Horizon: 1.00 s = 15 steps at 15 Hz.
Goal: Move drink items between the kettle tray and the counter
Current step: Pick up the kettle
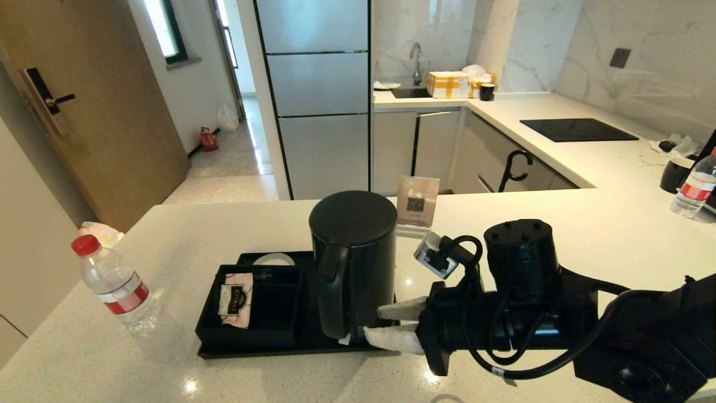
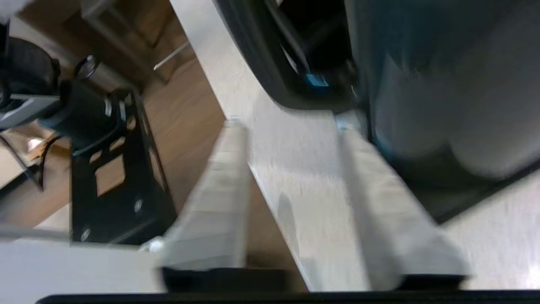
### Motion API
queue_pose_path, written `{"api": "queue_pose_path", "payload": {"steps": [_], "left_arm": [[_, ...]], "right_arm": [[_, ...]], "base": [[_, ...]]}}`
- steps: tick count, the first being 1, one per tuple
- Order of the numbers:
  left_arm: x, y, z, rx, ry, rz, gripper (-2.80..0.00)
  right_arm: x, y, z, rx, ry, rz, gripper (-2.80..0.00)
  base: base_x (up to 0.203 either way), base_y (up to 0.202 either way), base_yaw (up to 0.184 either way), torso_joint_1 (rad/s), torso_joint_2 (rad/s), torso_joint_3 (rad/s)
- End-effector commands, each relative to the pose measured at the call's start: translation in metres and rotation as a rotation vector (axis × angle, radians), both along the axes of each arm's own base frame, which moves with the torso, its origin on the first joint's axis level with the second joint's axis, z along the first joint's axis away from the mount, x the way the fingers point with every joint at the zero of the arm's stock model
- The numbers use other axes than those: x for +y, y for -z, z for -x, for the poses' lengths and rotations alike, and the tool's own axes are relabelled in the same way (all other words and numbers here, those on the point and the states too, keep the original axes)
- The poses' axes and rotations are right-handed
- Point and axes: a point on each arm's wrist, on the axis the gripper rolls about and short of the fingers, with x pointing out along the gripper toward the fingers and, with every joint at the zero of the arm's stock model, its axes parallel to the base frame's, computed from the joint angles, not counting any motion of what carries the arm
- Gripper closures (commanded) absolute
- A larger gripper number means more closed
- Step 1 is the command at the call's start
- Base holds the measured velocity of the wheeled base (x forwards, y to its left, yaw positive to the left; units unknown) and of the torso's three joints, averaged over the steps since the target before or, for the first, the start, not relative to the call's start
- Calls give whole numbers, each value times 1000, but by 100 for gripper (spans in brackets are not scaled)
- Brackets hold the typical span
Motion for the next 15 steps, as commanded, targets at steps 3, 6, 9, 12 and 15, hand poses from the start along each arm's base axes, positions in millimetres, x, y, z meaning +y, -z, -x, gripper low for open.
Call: {"api": "queue_pose_path", "payload": {"steps": [3, 6, 9, 12, 15], "left_arm": [[0, 0, 0, 0, 0, -2, 0], [0, 0, 0, 0, 0, 0, 0], [0, 0, 0, 0, 0, -2, 0], [0, 0, 0, 0, 0, 0, 0], [0, 0, 0, 0, 0, 0, 0]], "right_arm": [[4, 4, 2, -10, -15, -7, -280], [4, 4, 3, -10, -16, -8, -280], [14, 3, 15, -42, -47, -40, -280], [24, -1, 23, -59, -64, -48, -280], [33, 0, 28, -70, -79, -46, -280]], "base": [[0, 0, 0, 0, 0, 0], [0, 0, 0, 0, 0, 0], [0, 0, 0, 0, 0, 0], [0, 0, 0, 0, 0, 0], [0, 0, 0, 0, 0, 0]]}}
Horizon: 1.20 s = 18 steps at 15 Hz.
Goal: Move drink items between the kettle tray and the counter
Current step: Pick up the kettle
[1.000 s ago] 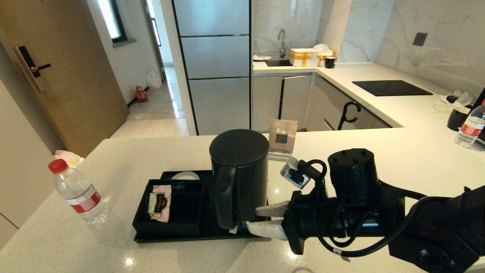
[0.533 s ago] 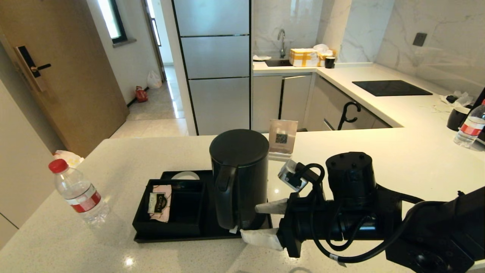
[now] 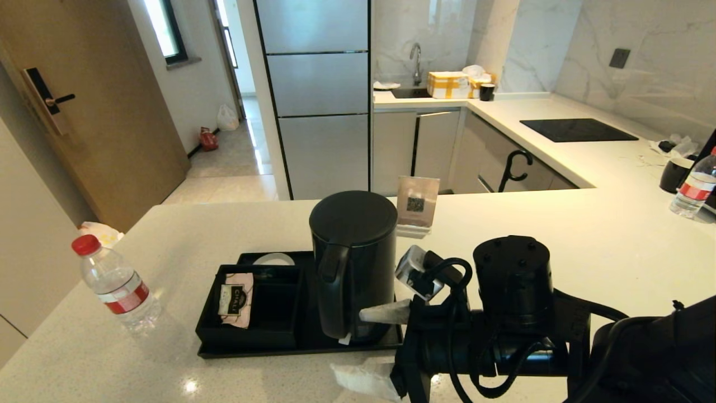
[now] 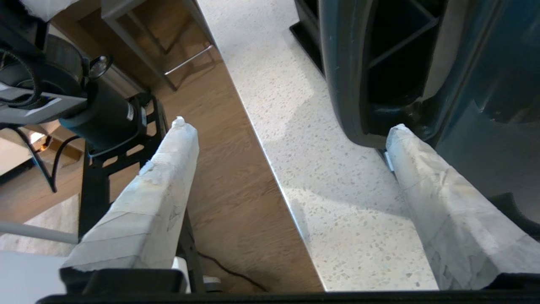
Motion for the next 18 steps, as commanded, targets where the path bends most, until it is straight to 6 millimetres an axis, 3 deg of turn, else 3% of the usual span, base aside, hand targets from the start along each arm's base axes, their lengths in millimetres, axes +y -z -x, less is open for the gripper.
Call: {"api": "queue_pose_path", "payload": {"steps": [1, 4, 11, 18], "left_arm": [[0, 0, 0, -1, 0, 0, 0], [0, 0, 0, 0, 0, 0, 0], [0, 0, 0, 0, 0, 0, 0], [0, 0, 0, 0, 0, 0, 0]], "right_arm": [[11, -1, 3, -20, -17, -13, -280], [13, -1, 2, -26, -10, -17, -280], [48, 21, 5, -164, 165, -77, -280], [56, 26, 4, -199, 232, -89, -280]], "base": [[0, 0, 0, 0, 0, 0], [0, 0, 0, 0, 0, 0], [0, 0, 0, 0, 0, 0], [0, 0, 0, 0, 0, 0]]}}
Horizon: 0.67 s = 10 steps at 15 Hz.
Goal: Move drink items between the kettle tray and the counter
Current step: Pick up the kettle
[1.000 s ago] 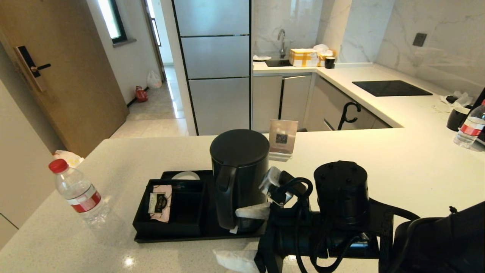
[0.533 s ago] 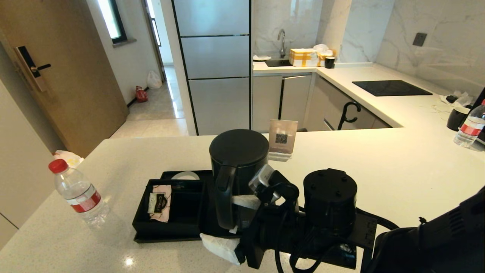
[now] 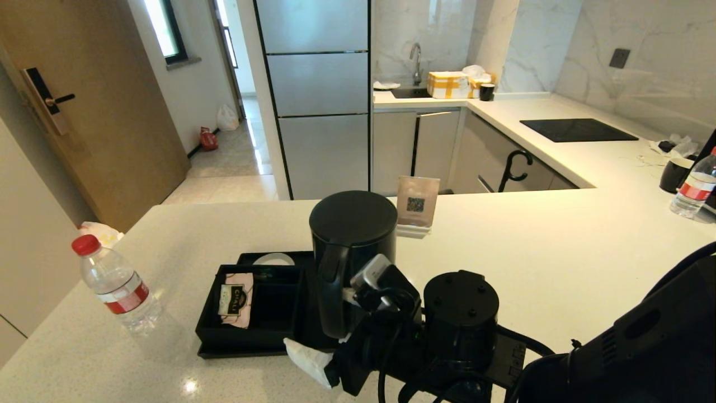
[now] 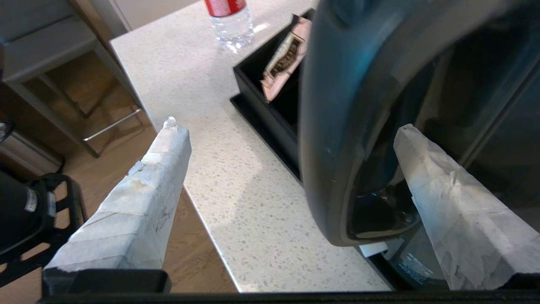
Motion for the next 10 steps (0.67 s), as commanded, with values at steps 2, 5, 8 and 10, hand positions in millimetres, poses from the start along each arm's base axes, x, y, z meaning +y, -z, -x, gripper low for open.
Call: {"api": "queue_pose_path", "payload": {"steps": [2, 5, 8, 10], "left_arm": [[0, 0, 0, 0, 0, 0, 0], [0, 0, 0, 0, 0, 0, 0], [0, 0, 0, -2, 0, 0, 0], [0, 0, 0, 0, 0, 0, 0]], "right_arm": [[10, 12, -1, -15, 19, -9, -280], [16, 9, -3, -33, 30, -30, -280], [20, 10, -6, -42, 38, -32, -280], [27, 10, -12, -57, 87, -43, -280]], "base": [[0, 0, 0, 0, 0, 0], [0, 0, 0, 0, 0, 0], [0, 0, 0, 0, 0, 0], [0, 0, 0, 0, 0, 0]]}}
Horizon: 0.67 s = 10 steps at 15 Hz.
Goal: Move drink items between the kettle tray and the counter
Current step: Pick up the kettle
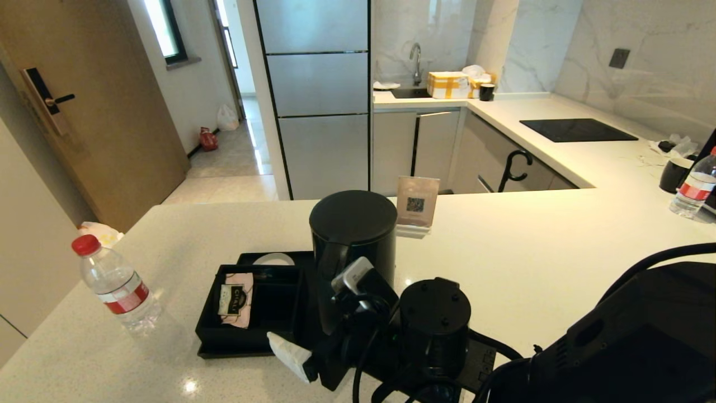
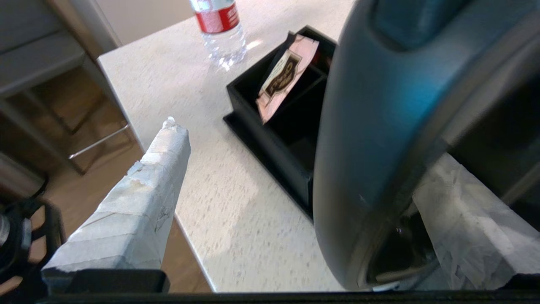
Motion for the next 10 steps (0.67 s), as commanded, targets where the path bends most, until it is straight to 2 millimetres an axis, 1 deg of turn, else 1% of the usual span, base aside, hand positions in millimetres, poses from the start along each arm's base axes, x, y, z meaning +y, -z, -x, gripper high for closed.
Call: {"api": "queue_pose_path", "payload": {"steps": [1, 2, 5, 10], "left_arm": [[0, 0, 0, 0, 0, 0, 0], [0, 0, 0, 0, 0, 0, 0], [0, 0, 0, 0, 0, -2, 0], [0, 0, 0, -1, 0, 0, 0]], "right_arm": [[5, 2, -4, -9, 25, -10, -280], [5, 2, -4, -9, 25, -10, -280], [15, 0, -12, -29, 60, -26, -280], [15, 3, -12, -31, 64, -10, -280]], "base": [[0, 0, 0, 0, 0, 0], [0, 0, 0, 0, 0, 0], [0, 0, 0, 0, 0, 0], [0, 0, 0, 0, 0, 0]]}}
